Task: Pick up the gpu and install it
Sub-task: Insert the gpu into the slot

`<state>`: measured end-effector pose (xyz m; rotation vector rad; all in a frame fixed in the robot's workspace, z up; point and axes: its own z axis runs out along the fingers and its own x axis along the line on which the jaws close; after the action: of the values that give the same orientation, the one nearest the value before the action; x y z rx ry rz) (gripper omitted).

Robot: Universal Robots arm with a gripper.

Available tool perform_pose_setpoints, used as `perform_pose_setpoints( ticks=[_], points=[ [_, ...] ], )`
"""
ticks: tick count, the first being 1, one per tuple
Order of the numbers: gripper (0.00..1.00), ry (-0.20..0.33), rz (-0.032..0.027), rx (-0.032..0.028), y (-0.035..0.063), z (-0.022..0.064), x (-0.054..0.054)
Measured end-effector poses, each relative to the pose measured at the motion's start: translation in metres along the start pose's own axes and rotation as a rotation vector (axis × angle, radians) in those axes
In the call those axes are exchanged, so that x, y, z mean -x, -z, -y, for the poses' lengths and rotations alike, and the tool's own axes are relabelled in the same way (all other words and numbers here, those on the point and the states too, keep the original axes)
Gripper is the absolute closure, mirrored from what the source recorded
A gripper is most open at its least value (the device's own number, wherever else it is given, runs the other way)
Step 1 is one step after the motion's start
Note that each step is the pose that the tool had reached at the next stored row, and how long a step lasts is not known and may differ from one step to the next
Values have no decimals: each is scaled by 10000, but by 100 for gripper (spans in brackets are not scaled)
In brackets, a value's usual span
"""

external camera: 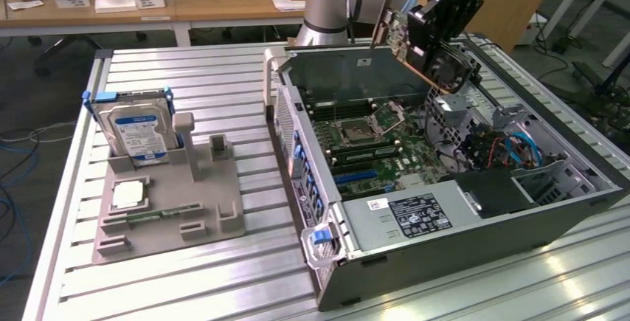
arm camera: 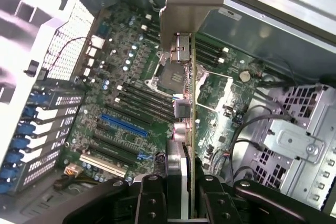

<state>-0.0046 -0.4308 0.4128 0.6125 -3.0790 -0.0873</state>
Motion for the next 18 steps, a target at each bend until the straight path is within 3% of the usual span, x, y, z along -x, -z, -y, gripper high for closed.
perform_pose_setpoints(
  ticks=[18],
  points=[
    [72, 2193, -120, 21, 0, 0, 0]
  ],
)
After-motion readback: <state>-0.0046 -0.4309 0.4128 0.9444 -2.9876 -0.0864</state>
